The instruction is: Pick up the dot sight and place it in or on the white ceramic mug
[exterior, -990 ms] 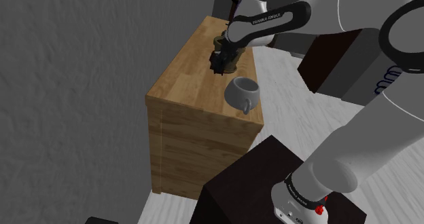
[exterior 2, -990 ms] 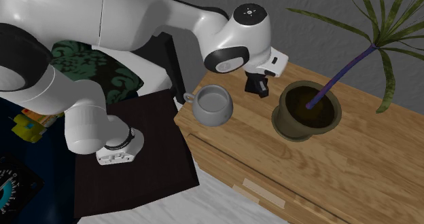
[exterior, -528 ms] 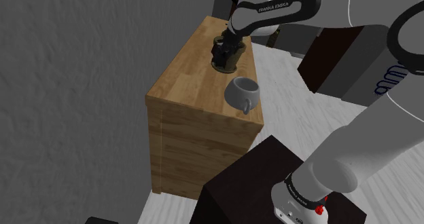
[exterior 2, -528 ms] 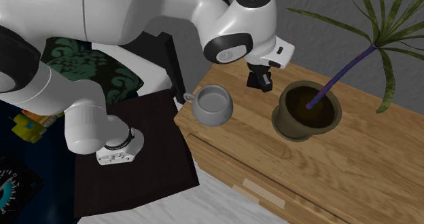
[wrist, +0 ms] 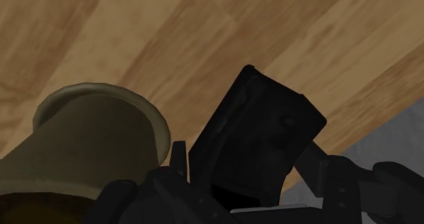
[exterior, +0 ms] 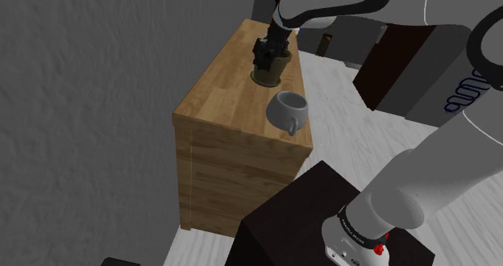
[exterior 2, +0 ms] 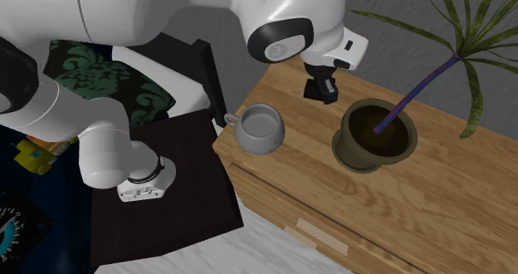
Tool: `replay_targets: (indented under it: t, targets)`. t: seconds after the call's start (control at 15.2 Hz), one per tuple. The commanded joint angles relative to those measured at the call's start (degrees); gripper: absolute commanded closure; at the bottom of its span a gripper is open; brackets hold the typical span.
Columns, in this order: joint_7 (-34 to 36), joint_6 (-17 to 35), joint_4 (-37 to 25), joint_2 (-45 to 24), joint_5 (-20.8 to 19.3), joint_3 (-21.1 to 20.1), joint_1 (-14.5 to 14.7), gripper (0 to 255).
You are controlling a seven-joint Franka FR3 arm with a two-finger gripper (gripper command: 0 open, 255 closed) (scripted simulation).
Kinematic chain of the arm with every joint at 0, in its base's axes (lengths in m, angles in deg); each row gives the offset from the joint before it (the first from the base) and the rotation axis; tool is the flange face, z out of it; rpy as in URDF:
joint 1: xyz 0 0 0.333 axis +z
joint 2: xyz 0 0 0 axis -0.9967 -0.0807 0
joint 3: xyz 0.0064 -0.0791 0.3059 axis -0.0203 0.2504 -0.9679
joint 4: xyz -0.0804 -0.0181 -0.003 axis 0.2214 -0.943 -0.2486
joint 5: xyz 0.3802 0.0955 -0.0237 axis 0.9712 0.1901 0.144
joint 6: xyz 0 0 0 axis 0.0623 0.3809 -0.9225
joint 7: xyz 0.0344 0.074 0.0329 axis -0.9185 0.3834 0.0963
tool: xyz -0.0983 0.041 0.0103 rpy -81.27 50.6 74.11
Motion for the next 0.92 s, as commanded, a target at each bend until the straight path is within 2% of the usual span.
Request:
replay_targets:
  t: [0.0, 0.2, 0.86]
  targets:
    - [-0.1, -1.6, -1.4, 0.1, 0.0, 0.0, 0.0, 255]
    - [0.0, -3.2, -2.9, 0.4, 0.0, 0.0, 0.0, 255]
    - [0.7, -3.6, 20.1, 23.7, -2.6, -0.5, -1.3, 255]
